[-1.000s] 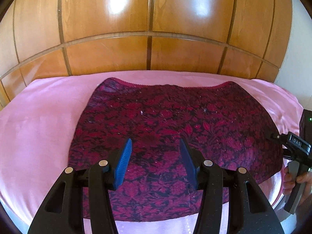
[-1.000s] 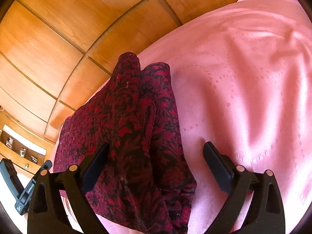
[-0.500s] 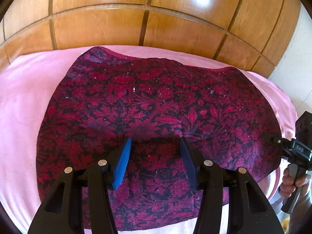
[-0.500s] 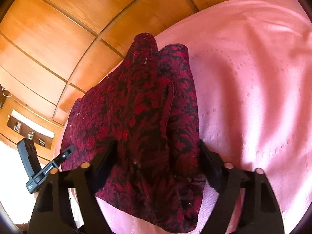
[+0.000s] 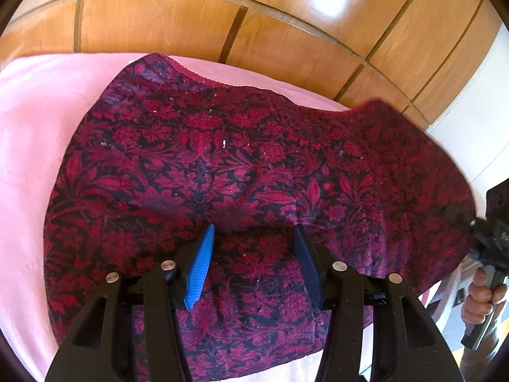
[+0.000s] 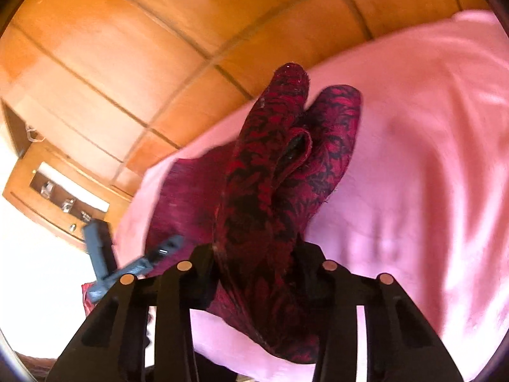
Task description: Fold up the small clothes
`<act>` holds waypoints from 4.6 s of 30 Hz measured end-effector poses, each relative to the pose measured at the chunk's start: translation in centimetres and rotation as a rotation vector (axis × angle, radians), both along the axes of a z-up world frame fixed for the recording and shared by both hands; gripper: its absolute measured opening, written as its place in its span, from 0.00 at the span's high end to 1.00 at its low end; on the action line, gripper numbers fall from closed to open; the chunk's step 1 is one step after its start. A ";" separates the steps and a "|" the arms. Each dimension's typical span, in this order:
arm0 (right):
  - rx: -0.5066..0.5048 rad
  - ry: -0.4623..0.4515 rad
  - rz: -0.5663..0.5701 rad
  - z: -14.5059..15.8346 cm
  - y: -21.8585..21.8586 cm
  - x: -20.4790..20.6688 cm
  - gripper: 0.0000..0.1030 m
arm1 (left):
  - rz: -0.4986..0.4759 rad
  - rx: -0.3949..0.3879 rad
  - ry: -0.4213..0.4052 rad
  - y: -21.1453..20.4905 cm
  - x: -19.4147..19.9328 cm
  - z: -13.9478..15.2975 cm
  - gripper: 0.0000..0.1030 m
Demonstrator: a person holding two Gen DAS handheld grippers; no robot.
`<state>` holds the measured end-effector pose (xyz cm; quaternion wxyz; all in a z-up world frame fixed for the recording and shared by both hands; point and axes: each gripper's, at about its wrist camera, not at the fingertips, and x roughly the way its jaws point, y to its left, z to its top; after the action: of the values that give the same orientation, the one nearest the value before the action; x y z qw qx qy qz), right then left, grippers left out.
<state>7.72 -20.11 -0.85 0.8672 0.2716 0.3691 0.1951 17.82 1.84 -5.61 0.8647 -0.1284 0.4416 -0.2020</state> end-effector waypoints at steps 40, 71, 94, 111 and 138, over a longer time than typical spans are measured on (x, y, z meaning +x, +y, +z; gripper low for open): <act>-0.390 -0.290 0.469 1.5 28.8 -2.8 0.50 | -0.002 -0.257 0.043 14.6 0.0 5.1 0.81; -0.219 -0.151 0.418 2.6 24.2 5.1 0.47 | 0.238 0.053 -0.019 16.0 -0.5 2.7 0.84; -0.403 -0.024 0.243 -0.2 27.3 17.5 0.34 | 0.302 0.180 -0.109 14.2 -2.5 2.4 0.84; -0.141 -0.057 0.168 0.3 18.5 9.4 0.05 | 0.346 0.264 -0.156 12.9 -5.2 3.6 0.82; 0.037 0.065 0.347 -5.2 16.5 11.4 0.02 | 0.290 0.284 -0.150 15.3 -5.1 1.1 0.54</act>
<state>19.14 -3.62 -6.03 0.8031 0.2258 0.4345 0.3396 12.74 17.10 -4.52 0.9246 -0.0521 0.3768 -0.0200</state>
